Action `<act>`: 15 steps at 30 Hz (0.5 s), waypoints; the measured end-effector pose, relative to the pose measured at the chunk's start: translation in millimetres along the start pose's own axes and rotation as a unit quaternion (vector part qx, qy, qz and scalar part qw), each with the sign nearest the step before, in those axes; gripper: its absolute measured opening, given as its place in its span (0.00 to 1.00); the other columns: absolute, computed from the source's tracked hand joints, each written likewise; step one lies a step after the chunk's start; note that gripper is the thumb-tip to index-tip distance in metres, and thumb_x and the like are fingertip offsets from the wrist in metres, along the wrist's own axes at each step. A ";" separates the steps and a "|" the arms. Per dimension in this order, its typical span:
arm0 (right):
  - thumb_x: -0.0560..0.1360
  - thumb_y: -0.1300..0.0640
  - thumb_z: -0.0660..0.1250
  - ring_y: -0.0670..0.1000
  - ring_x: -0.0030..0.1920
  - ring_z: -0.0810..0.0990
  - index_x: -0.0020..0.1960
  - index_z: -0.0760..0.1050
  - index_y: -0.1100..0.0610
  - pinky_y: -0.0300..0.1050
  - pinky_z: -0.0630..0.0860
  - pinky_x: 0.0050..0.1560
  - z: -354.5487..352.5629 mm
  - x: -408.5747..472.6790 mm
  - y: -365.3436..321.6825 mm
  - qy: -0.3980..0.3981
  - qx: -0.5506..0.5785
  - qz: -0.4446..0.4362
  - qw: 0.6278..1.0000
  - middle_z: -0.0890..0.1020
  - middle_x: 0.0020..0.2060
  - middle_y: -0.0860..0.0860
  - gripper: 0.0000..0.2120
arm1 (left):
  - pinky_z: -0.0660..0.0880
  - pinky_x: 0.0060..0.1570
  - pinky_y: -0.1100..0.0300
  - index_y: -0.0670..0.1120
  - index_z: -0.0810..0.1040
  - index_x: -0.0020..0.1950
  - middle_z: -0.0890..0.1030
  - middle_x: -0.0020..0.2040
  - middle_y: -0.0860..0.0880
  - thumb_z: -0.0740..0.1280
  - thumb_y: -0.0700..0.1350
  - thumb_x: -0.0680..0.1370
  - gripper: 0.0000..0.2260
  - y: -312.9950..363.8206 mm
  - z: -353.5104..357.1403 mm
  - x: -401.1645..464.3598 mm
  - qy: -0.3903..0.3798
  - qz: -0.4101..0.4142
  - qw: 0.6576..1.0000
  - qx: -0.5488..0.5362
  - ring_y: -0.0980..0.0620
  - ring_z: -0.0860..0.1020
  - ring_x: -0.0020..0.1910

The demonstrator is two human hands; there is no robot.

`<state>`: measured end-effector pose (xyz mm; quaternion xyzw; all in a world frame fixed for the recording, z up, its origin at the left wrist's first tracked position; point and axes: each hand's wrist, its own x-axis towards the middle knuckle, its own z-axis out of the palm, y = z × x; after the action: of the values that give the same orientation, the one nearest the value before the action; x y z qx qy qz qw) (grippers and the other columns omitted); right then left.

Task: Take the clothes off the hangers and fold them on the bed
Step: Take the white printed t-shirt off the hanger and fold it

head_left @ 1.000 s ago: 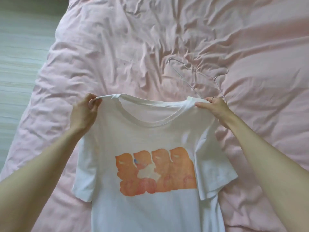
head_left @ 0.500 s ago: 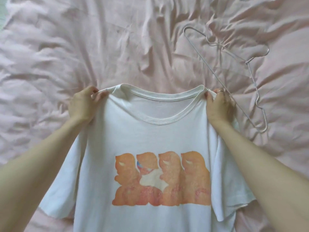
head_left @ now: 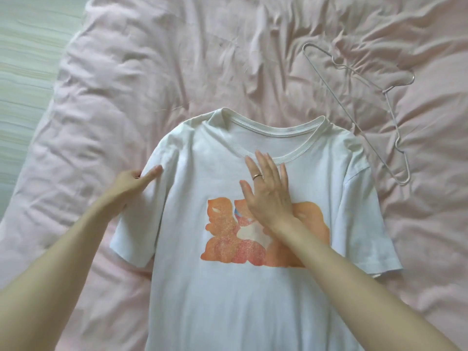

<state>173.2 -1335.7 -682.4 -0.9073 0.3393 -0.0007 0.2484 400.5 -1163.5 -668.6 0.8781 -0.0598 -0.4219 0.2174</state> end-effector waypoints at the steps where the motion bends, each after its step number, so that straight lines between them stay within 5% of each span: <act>1: 0.74 0.47 0.51 0.59 0.71 0.65 0.70 0.69 0.58 0.63 0.56 0.70 5.9 -9.7 -15.7 -0.018 0.008 -0.013 1.000 0.69 0.70 0.58 0.28 | 0.65 0.28 0.60 0.45 0.78 0.42 0.77 0.35 0.47 0.69 0.63 0.71 0.21 -11.0 -4.0 -8.4 -0.045 -0.015 0.999 -0.007 0.48 0.75 0.32; 3: 0.74 0.45 0.46 0.56 0.74 0.59 0.73 0.64 0.55 0.60 0.50 0.72 15.0 -26.2 -40.1 -0.064 0.012 -0.031 0.997 0.64 0.73 0.56 0.31 | 0.68 0.31 0.60 0.45 0.80 0.47 0.80 0.38 0.48 0.72 0.60 0.69 0.19 -29.0 -10.7 -19.3 -0.082 -0.009 0.997 -0.012 0.50 0.78 0.34; 7: 0.73 0.42 0.43 0.54 0.76 0.51 0.75 0.59 0.53 0.59 0.45 0.73 32.0 -46.6 -65.7 -0.113 0.025 -0.034 0.993 0.57 0.76 0.54 0.33 | 0.74 0.29 0.67 0.40 0.79 0.51 0.79 0.37 0.49 0.71 0.47 0.75 0.11 -40.7 -37.8 -22.3 0.017 0.097 0.992 -0.077 0.61 0.77 0.29; 11: 0.81 0.47 0.53 0.50 0.77 0.42 0.77 0.51 0.50 0.56 0.41 0.73 41.0 -46.2 -73.3 -0.176 -0.048 0.021 0.983 0.47 0.77 0.49 0.27 | 0.70 0.39 0.54 0.43 0.79 0.48 0.78 0.39 0.44 0.72 0.54 0.69 0.16 -39.6 -79.1 -2.2 0.127 0.169 0.977 0.012 0.49 0.75 0.39; 15: 0.80 0.46 0.54 0.50 0.77 0.42 0.77 0.52 0.50 0.56 0.43 0.73 45.8 -48.6 -85.8 -0.171 -0.066 0.065 0.981 0.46 0.77 0.49 0.27 | 0.72 0.44 0.52 0.39 0.79 0.48 0.79 0.45 0.39 0.65 0.55 0.77 0.18 -59.1 -90.4 11.5 0.178 0.111 0.976 0.056 0.40 0.77 0.47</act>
<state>196.4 -1229.7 -675.7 -0.8845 0.3496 0.1928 0.2415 472.6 -1083.8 -652.7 0.9379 -0.1404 -0.2280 0.2205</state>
